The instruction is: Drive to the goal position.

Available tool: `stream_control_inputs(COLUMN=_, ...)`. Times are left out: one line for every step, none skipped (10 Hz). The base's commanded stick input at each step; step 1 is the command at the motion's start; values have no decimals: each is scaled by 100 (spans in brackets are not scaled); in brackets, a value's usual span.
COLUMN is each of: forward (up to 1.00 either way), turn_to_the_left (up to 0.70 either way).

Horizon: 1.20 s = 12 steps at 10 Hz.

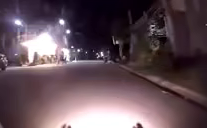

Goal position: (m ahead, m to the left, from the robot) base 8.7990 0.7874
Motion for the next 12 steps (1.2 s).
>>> stream_control_inputs(forward=60, turn_to_the_left=0)
stream_control_inputs(forward=60, turn_to_the_left=0)
stream_control_inputs(forward=60, turn_to_the_left=0)
stream_control_inputs(forward=60, turn_to_the_left=0)
stream_control_inputs(forward=60, turn_to_the_left=0)
stream_control_inputs(forward=60, turn_to_the_left=0)
stream_control_inputs(forward=60, turn_to_the_left=0)
stream_control_inputs(forward=60, turn_to_the_left=0)
stream_control_inputs(forward=60, turn_to_the_left=0)
stream_control_inputs(forward=60, turn_to_the_left=0)
stream_control_inputs(forward=60, turn_to_the_left=0)
stream_control_inputs(forward=60, turn_to_the_left=-9)
